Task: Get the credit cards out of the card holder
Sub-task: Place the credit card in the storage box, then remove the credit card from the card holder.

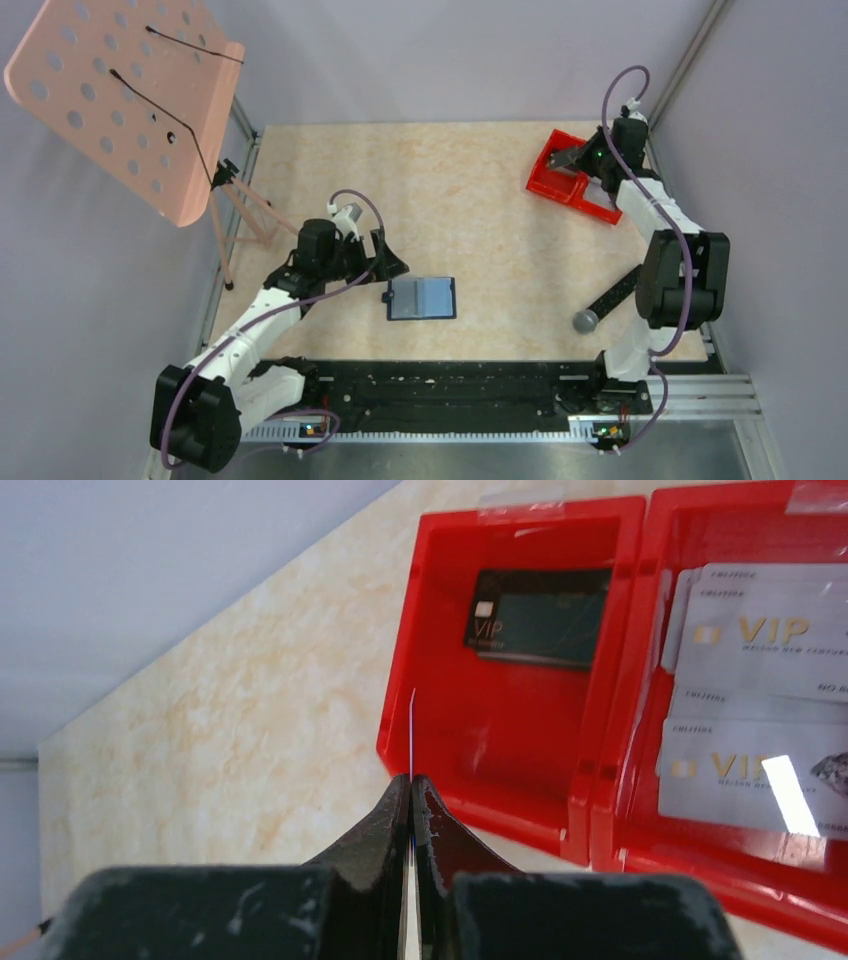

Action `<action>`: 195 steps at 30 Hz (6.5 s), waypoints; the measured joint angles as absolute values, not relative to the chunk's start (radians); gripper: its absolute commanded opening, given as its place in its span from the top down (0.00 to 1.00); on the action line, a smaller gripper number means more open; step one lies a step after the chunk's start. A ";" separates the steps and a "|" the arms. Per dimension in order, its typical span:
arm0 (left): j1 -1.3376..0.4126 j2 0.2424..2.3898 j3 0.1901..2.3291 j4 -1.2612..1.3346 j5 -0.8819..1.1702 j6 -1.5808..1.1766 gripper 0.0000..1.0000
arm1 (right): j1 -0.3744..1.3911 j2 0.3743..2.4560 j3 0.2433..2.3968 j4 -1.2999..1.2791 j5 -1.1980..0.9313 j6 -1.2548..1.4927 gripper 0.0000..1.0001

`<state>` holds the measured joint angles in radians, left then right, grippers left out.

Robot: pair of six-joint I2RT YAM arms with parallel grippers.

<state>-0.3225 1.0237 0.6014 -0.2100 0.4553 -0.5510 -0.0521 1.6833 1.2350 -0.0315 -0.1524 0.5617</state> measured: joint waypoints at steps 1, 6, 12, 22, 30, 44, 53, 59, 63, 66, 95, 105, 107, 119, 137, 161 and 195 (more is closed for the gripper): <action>-0.323 1.021 0.601 -0.208 0.456 -0.551 0.02 | -0.052 1.704 1.257 -0.030 -0.133 0.567 1.00; -0.323 0.997 0.601 -0.200 0.455 -0.551 0.02 | -0.057 1.829 1.356 -0.026 -0.064 0.603 1.00; -0.323 0.988 0.601 -0.201 0.455 -0.551 0.02 | -0.059 1.965 1.430 -0.016 -0.046 0.648 1.00; -0.323 0.988 0.601 -0.202 0.455 -0.551 0.02 | -0.096 2.070 1.509 0.022 -0.074 0.719 1.00; -0.323 0.988 0.601 -0.202 0.455 -0.551 0.02 | -0.136 2.106 1.509 0.076 -0.112 0.761 1.00; -0.323 0.989 0.601 -0.203 0.451 -0.551 0.02 | -0.140 2.137 1.496 0.172 -0.153 0.822 1.00; -0.323 0.989 0.601 -0.203 0.451 -0.551 0.02 | -0.140 2.137 1.492 0.181 -0.151 0.825 1.00; -0.323 0.987 0.602 -0.204 0.451 -0.551 0.02 | -0.140 2.137 1.492 0.189 -0.150 0.834 0.89; -0.323 0.987 0.602 -0.204 0.451 -0.551 0.02 | -0.140 2.137 1.492 0.187 -0.136 0.835 0.84; -0.323 0.987 0.602 -0.204 0.451 -0.551 0.02 | -0.140 2.137 1.492 0.182 -0.130 0.834 0.80; -0.323 0.991 0.613 -0.264 0.388 -0.553 0.01 | -0.139 2.135 1.645 -0.067 -0.035 0.755 0.67; -0.323 1.121 0.646 -0.321 0.363 -0.572 0.14 | -0.113 1.957 1.541 -0.104 -0.120 0.682 0.64; -0.323 1.189 0.657 -0.319 0.391 -0.572 0.16 | -0.093 1.877 1.455 -0.104 -0.141 0.671 0.60; -0.363 1.328 0.596 -0.212 0.505 -0.615 0.27 | 0.274 1.619 1.025 -0.070 -0.252 0.619 0.52; -0.498 1.184 0.559 -0.079 0.375 -0.763 0.15 | 0.604 1.361 0.812 -0.091 -0.135 0.602 0.47; -0.410 0.989 0.545 -0.388 -0.091 -0.693 0.10 | 1.077 1.776 1.090 -0.154 0.137 0.532 0.37; -0.387 1.005 0.483 -0.326 0.071 -0.709 0.12 | 1.157 1.881 1.176 -0.270 0.327 0.498 0.36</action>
